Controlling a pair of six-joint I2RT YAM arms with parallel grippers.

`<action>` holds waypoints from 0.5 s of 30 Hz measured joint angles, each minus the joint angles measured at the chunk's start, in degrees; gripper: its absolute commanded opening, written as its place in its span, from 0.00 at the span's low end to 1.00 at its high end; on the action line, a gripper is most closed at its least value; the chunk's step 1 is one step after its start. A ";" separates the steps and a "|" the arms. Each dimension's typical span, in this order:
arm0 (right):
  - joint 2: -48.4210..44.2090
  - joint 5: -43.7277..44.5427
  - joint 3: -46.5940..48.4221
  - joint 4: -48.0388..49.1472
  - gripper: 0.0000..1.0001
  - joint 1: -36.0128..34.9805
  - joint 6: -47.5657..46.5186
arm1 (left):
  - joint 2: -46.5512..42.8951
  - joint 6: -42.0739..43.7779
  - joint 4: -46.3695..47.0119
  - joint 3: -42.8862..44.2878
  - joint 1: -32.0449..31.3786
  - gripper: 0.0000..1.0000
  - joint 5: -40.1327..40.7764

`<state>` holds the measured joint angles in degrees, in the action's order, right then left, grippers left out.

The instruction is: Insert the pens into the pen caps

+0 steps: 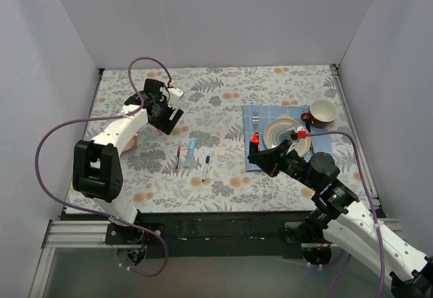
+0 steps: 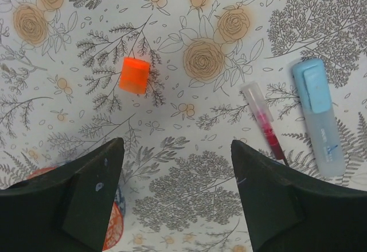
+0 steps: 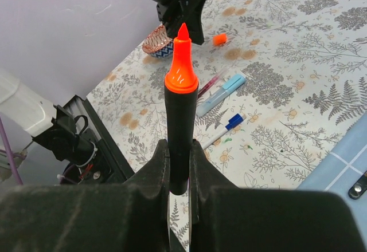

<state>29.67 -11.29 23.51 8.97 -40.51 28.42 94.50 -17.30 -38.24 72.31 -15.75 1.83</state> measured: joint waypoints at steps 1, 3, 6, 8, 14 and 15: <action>-0.28 0.24 0.00 -0.35 0.01 0.00 -0.20 | 0.00 1.46 -0.46 0.37 0.96 0.74 -1.81; -0.90 0.81 0.00 -0.96 0.01 0.00 -0.50 | 0.00 5.68 -0.76 1.57 3.26 0.74 -5.97; -1.55 1.11 0.02 -1.77 0.01 0.00 -0.98 | 0.46 9.14 -1.79 2.97 4.46 0.74 -8.81; -2.01 1.38 0.02 -2.12 0.01 0.00 -1.36 | 1.25 11.13 -1.99 3.61 4.39 0.73 -9.92; -3.10 2.45 0.07 -2.86 0.01 0.00 -1.95 | 6.56 14.56 -2.01 5.03 5.33 0.72 -10.40; -3.23 2.64 0.07 -2.86 0.01 0.00 -2.08 | 7.65 14.91 -1.97 5.33 5.81 0.72 -10.29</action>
<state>26.44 -8.64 23.57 6.11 -40.51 26.35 102.15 -2.39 -40.21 77.65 -9.93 -8.47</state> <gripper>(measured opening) 0.124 0.725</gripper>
